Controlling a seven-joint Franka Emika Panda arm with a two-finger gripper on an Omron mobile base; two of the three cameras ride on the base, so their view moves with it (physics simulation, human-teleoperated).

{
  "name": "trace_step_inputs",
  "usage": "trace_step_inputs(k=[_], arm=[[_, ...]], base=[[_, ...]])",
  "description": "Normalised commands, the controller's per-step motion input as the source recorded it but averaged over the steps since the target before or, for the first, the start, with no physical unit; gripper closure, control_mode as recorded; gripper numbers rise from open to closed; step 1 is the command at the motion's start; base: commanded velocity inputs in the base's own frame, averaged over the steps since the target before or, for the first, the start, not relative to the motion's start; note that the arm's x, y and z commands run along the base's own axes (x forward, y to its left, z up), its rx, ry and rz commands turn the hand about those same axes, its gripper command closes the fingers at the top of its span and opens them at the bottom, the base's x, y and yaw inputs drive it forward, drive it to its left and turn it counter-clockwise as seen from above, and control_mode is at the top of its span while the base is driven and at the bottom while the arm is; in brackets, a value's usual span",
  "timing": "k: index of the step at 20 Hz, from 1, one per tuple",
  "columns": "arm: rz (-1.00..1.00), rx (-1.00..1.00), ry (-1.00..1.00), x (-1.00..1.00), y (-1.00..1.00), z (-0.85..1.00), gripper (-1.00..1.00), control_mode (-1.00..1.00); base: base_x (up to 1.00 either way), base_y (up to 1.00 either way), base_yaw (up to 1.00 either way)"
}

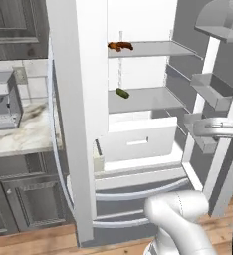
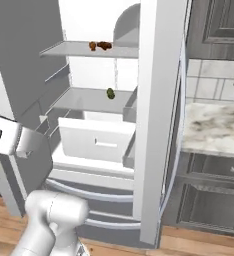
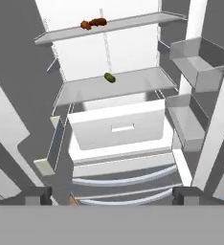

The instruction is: Transport the chicken drumstick and squash to the fridge. Place the chicken drumstick on the rack containing meat and place the squash on the rack containing the vegetable, ensuring meats and vegetables are on different racks.

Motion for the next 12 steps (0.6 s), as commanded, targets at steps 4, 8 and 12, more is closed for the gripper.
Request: trace_step_inputs(k=[4,8,12], arm=[[0.0,0.0,0.0,0.0,0.0,0.0,-1.0,1.0],[0.0,0.0,0.0,0.0,0.0,0.0,-1.0,1.0],[0.0,0.0,0.0,0.0,0.0,0.0,-1.0,1.0]], base=[[-1.0,0.0,0.0],[-1.0,0.0,0.0],[-1.0,0.0,0.0]])
